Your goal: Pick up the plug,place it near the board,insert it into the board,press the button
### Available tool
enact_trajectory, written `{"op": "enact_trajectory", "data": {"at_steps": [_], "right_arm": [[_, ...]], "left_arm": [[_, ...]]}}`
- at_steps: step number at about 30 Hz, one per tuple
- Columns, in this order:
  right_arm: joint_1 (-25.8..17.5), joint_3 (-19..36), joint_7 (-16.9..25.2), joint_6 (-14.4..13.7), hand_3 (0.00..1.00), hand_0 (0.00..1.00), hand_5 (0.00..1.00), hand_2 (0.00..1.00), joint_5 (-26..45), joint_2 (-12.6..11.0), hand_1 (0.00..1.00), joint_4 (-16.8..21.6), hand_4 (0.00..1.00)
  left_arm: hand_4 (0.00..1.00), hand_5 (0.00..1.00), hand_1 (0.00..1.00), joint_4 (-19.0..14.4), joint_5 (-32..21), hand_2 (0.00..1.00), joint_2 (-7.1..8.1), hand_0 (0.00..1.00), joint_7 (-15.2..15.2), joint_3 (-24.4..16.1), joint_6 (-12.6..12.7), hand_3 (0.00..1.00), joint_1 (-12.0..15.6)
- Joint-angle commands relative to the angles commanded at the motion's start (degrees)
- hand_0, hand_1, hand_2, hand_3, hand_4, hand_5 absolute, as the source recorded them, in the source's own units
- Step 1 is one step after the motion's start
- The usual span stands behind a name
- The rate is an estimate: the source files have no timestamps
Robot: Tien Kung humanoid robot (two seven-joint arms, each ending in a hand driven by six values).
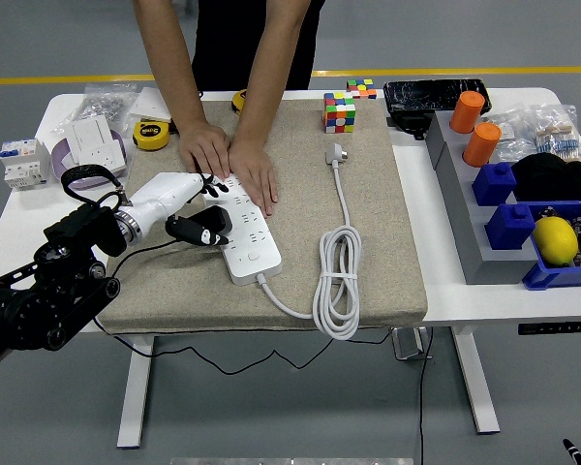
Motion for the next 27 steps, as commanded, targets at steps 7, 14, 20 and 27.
{"op": "enact_trajectory", "data": {"at_steps": [7,14,20,27], "right_arm": [[-0.1,0.1,0.0,0.0,0.766,0.829,0.932,0.746,-0.1,0.0,0.760,0.0,0.998],[-0.6,0.6,0.0,-0.1,0.767,0.829,0.928,0.746,-0.4,0.3,0.760,0.0,0.998],[-1.2,1.8,-0.4,-0.1,0.766,0.829,0.927,0.744,-1.6,0.8,0.760,0.0,0.998],[-1.2,2.0,-0.1,-0.1,0.765,0.826,0.925,0.744,-1.5,0.9,0.759,0.0,0.998]], "left_arm": [[0.998,0.411,0.771,-5.5,0.3,0.751,0.18,0.541,1.0,-5.8,-2.0,0.807,2.5],[0.998,0.626,0.837,-15.8,-4.8,0.800,-2.23,0.669,4.5,-17.2,-3.1,0.816,9.3],[0.998,0.699,0.892,-25.1,-12.9,0.862,-5.62,0.795,6.9,-22.5,-3.7,0.844,17.8],[0.998,0.800,0.966,-29.8,-15.1,0.934,-5.91,0.939,8.3,-23.5,-5.5,0.909,25.2]]}}
